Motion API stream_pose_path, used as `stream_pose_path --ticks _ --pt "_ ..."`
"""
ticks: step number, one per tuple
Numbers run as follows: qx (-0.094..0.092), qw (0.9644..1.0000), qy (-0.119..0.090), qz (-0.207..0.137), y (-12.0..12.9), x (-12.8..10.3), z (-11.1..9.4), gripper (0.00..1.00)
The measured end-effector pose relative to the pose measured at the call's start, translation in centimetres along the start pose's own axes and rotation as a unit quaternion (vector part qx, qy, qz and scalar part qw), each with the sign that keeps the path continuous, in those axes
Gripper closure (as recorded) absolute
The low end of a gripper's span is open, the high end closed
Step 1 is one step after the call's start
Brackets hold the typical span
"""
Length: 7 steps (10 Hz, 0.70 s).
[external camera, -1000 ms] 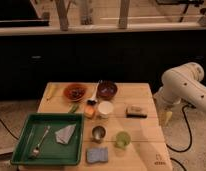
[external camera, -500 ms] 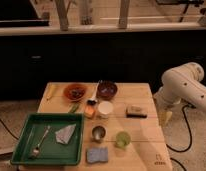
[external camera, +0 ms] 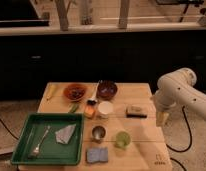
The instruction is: Place eraser in metal cup
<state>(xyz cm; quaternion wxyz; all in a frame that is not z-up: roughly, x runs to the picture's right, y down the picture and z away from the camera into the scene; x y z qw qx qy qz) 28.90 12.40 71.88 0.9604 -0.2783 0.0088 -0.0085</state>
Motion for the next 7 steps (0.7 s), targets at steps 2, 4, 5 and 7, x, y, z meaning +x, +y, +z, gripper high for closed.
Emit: stream_pose_path --ticks 2,4,5,7 --pt "0.0 0.9999 -0.006 -0.01 -0.3 -0.1 0.7 0.2" --pt "0.002 0.9998 -0.011 -0.018 -0.8 0.0 1.7 0.2" --pt "0.002 0.9997 -0.014 -0.022 -1.0 -0.2 2.1 0.2" --pt "0.003 0.9992 -0.02 -0.034 -1.4 -0.4 3.0 0.2"
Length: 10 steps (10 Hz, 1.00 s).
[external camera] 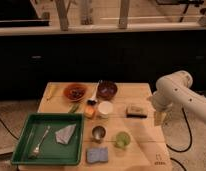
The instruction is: Place eraser in metal cup
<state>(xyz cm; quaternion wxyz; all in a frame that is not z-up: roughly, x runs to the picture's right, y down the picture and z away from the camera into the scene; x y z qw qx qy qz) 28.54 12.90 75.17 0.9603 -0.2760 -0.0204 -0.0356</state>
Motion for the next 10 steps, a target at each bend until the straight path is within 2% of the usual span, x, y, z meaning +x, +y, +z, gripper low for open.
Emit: stream_pose_path --ticks 10 --pt "-0.004 0.9991 -0.025 -0.035 -1.6 -0.8 4.6 0.2"
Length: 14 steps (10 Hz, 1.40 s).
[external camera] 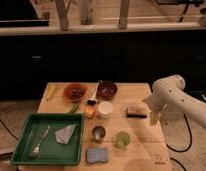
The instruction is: Place eraser in metal cup
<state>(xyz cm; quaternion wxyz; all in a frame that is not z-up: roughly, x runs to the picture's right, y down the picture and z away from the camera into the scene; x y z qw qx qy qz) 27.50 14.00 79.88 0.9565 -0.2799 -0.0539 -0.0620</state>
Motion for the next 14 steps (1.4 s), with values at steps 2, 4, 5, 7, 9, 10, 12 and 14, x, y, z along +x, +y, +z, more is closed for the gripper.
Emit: stream_pose_path --ticks 2,4,5,7,9,10,12,14 --pt "-0.003 1.0 -0.005 -0.007 -0.4 -0.1 1.1 0.2" --pt "-0.008 0.9999 -0.01 -0.008 -0.7 -0.3 2.0 0.2" --pt "-0.012 0.9998 -0.015 -0.011 -1.3 -0.9 2.9 0.2" --pt "-0.018 0.9996 -0.02 -0.011 -1.5 -1.1 3.6 0.2" --pt "-0.023 0.9995 -0.022 -0.004 -1.9 -1.1 4.3 0.2" --pt "-0.024 0.9994 -0.023 -0.002 -2.0 -1.2 4.7 0.2" --pt "-0.029 0.9992 -0.026 -0.002 -2.4 -1.4 5.5 0.2" --pt "-0.033 0.9991 -0.026 -0.001 -2.5 -1.3 6.0 0.2"
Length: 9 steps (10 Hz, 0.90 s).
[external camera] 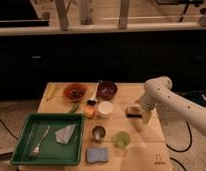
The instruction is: Place eraser in metal cup
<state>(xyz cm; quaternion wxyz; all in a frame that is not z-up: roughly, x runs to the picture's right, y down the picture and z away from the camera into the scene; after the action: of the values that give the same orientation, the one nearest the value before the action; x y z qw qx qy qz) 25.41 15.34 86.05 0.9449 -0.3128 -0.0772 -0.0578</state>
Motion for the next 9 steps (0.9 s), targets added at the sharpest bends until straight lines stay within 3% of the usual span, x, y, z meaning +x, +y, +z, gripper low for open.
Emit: stream_pose_path --ticks 9 --pt "-0.014 0.9998 0.006 -0.009 -0.5 0.0 1.5 0.2"
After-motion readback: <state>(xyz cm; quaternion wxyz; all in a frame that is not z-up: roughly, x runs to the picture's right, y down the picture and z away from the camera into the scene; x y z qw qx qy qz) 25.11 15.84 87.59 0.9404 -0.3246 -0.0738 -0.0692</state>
